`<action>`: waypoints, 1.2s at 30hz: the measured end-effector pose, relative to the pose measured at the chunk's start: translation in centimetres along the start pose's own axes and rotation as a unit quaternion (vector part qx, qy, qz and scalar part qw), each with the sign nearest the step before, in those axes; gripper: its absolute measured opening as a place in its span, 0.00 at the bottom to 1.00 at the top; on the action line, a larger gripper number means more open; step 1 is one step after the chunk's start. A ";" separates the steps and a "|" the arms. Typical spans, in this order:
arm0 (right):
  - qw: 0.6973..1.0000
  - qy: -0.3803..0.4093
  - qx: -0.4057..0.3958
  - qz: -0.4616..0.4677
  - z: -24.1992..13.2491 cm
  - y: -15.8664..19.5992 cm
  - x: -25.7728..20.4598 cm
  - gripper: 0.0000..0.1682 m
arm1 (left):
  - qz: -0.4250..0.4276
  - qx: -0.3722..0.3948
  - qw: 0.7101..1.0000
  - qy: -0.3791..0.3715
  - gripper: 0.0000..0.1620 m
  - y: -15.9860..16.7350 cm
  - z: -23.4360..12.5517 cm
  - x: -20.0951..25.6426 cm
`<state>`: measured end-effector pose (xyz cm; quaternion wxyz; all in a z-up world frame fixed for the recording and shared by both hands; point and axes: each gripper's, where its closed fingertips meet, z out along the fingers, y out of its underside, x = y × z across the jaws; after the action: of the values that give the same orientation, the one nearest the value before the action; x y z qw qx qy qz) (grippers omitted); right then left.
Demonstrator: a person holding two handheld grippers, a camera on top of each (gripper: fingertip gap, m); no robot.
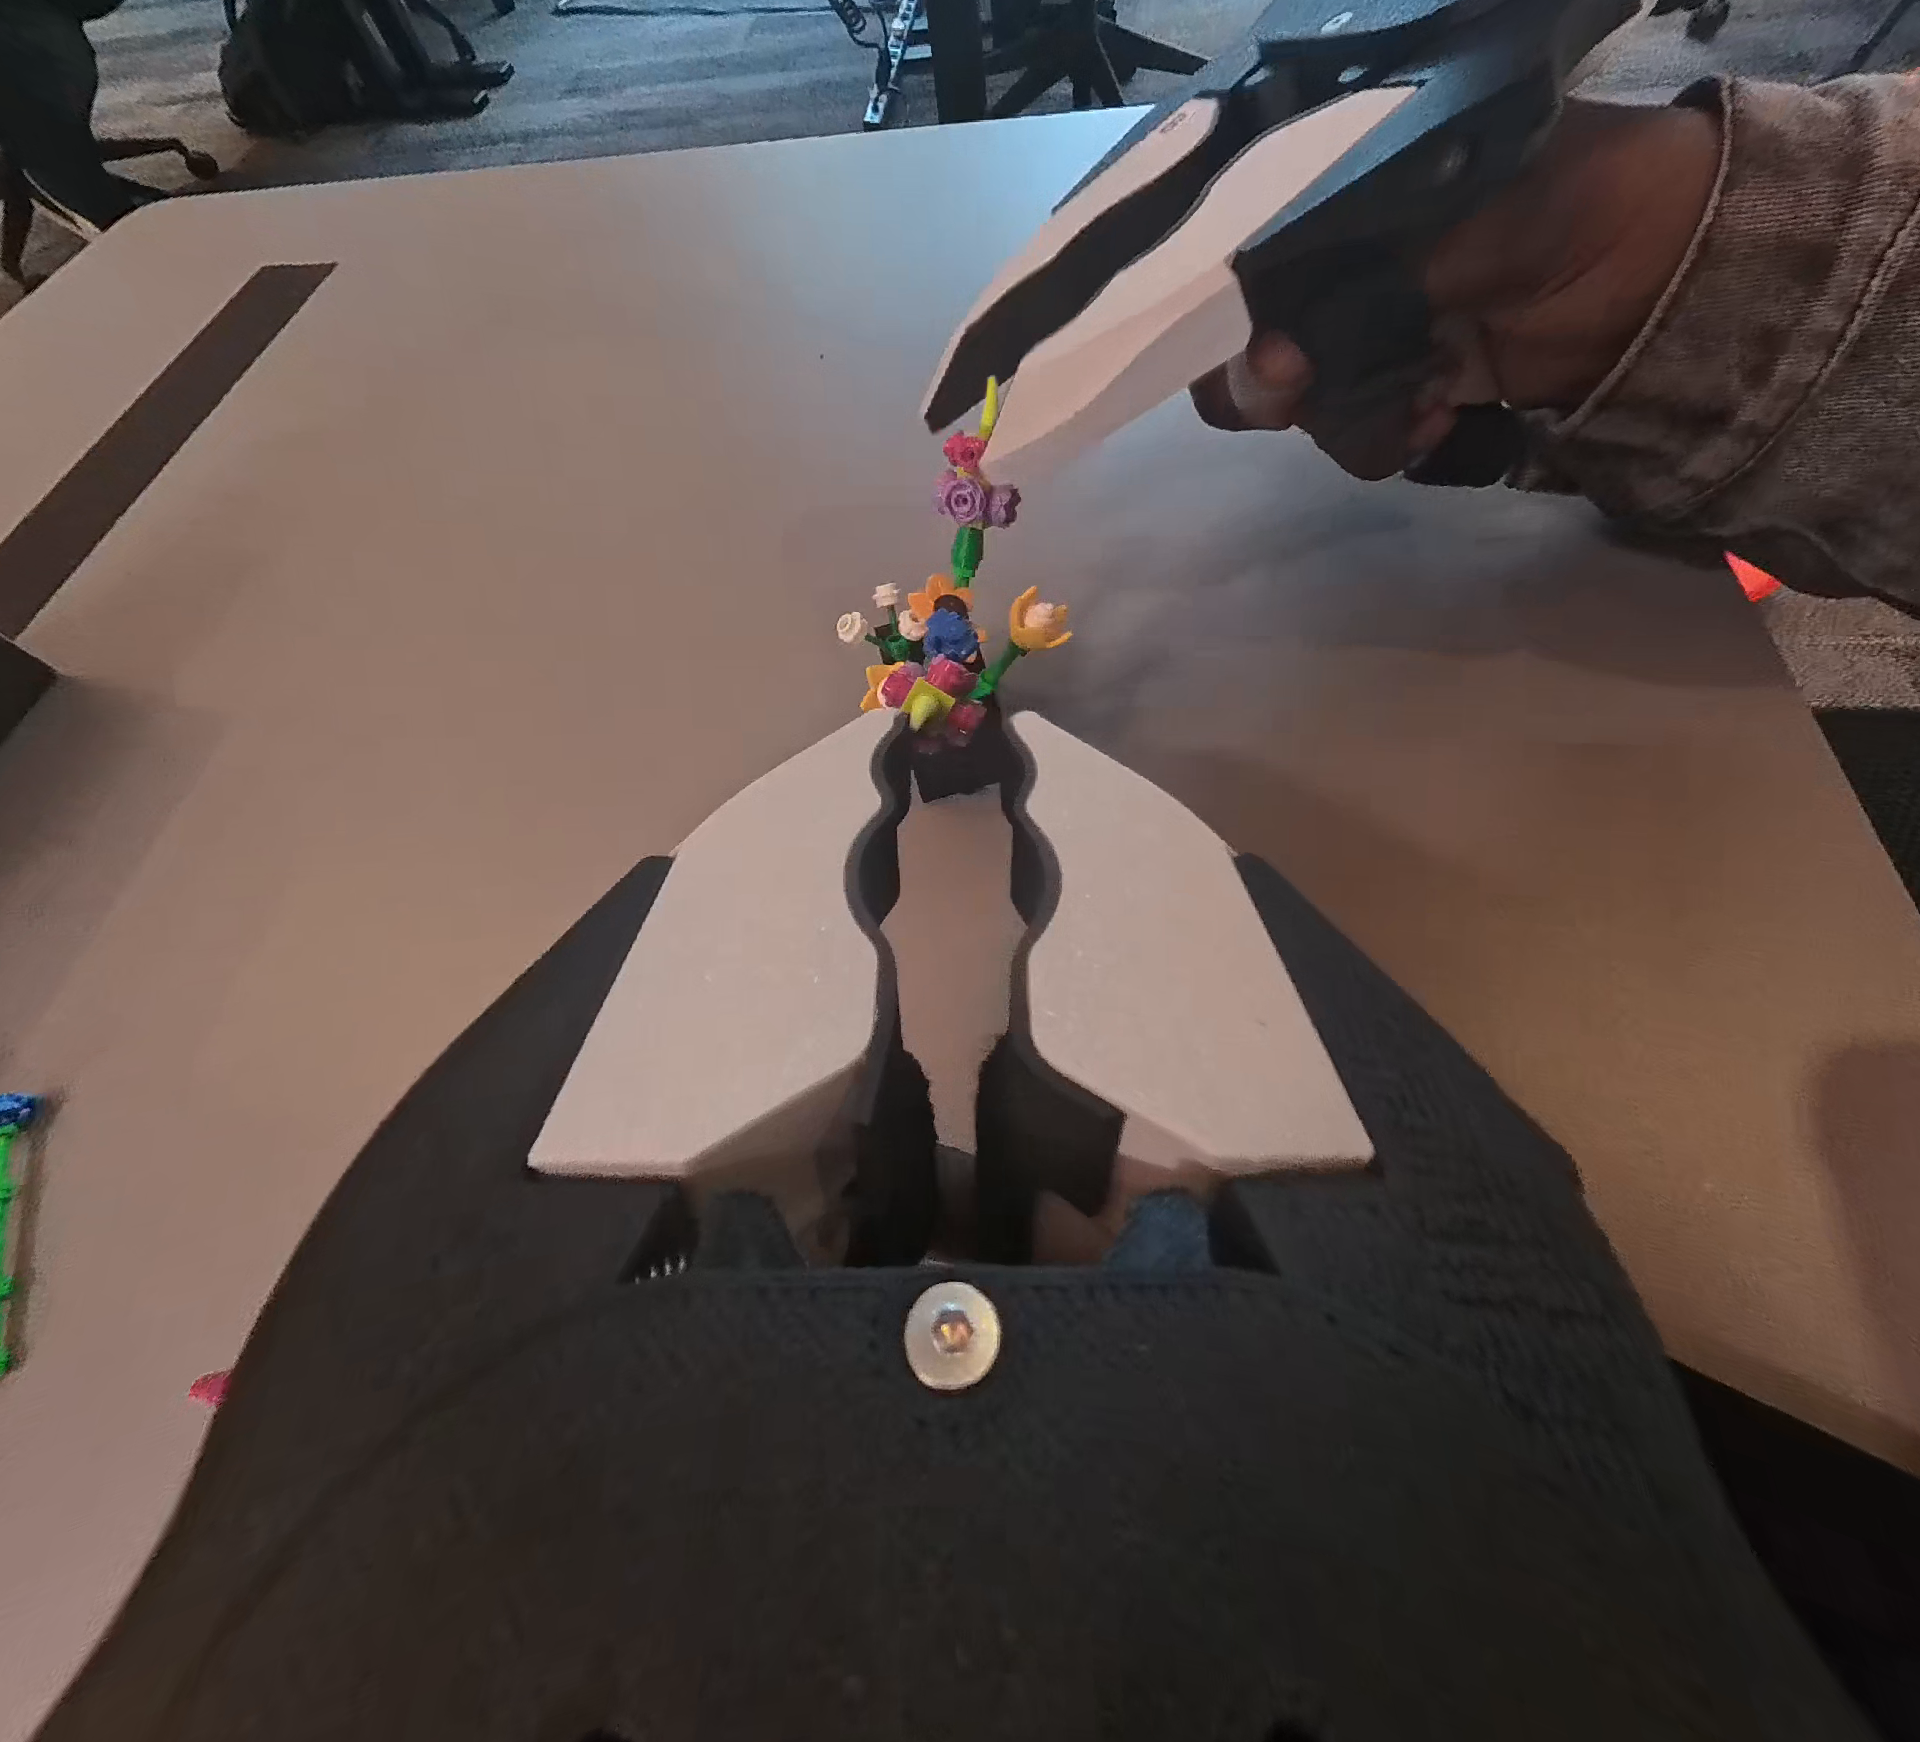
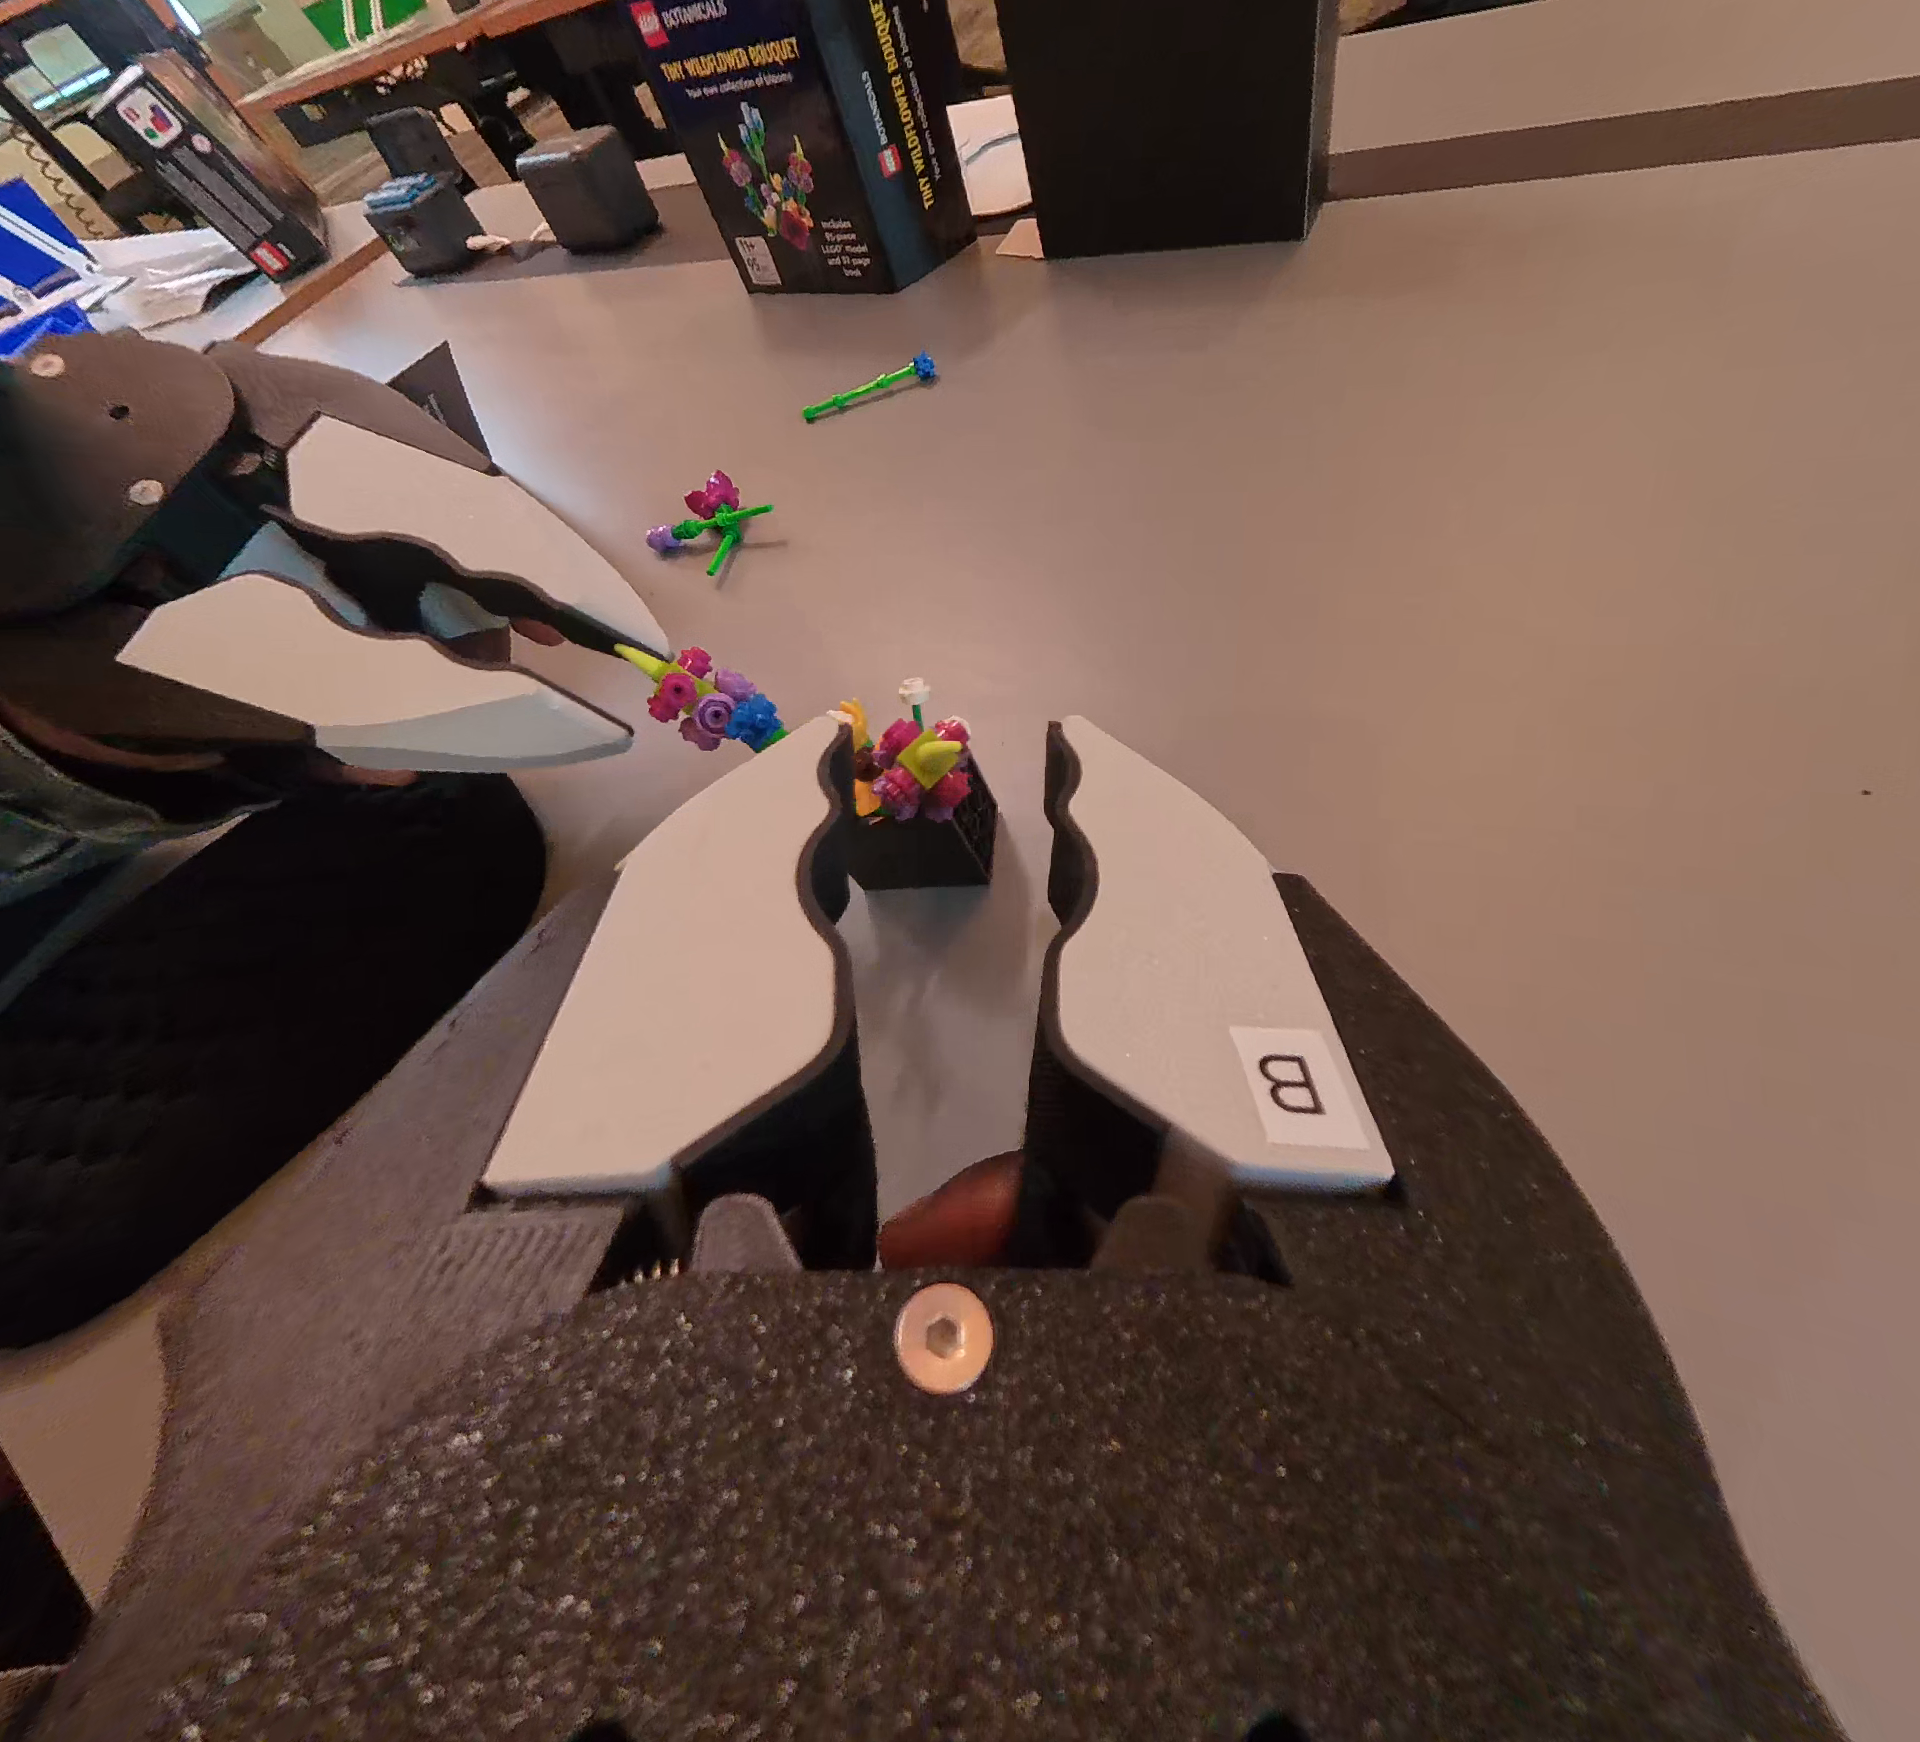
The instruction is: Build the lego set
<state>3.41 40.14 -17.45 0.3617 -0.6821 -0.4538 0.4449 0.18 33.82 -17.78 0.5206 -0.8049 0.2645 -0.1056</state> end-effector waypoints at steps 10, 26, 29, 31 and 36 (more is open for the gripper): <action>1.000 0.010 -0.001 -0.005 -0.9 -0.4 0.4 0.23 | -0.009 0.007 1.000 -0.005 0.16 -0.1 -0.3 -0.3; 0.915 -0.132 -0.227 -0.306 3.2 -7.2 -8.8 0.32 | -0.161 0.162 0.954 -0.196 0.61 2.1 -11.6 -5.0; 0.844 -0.195 -0.300 -0.400 8.3 -7.2 -10.3 0.26 | -0.148 0.143 0.957 -0.204 0.62 2.8 -11.4 -5.3; 0.787 -0.199 -0.348 -0.468 12.4 -6.3 -9.0 0.22 | -0.140 0.140 0.956 -0.218 0.62 3.2 -11.5 -5.7; 0.689 -0.212 -0.365 -0.589 22.1 -4.2 -5.0 0.20 | -0.154 0.156 0.950 -0.222 0.59 3.1 -12.4 -6.4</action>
<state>-19.47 38.82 -19.82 0.1658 -0.2400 -0.9538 0.0721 -11.67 26.56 -14.48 0.6625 -0.7478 -0.0046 -0.0432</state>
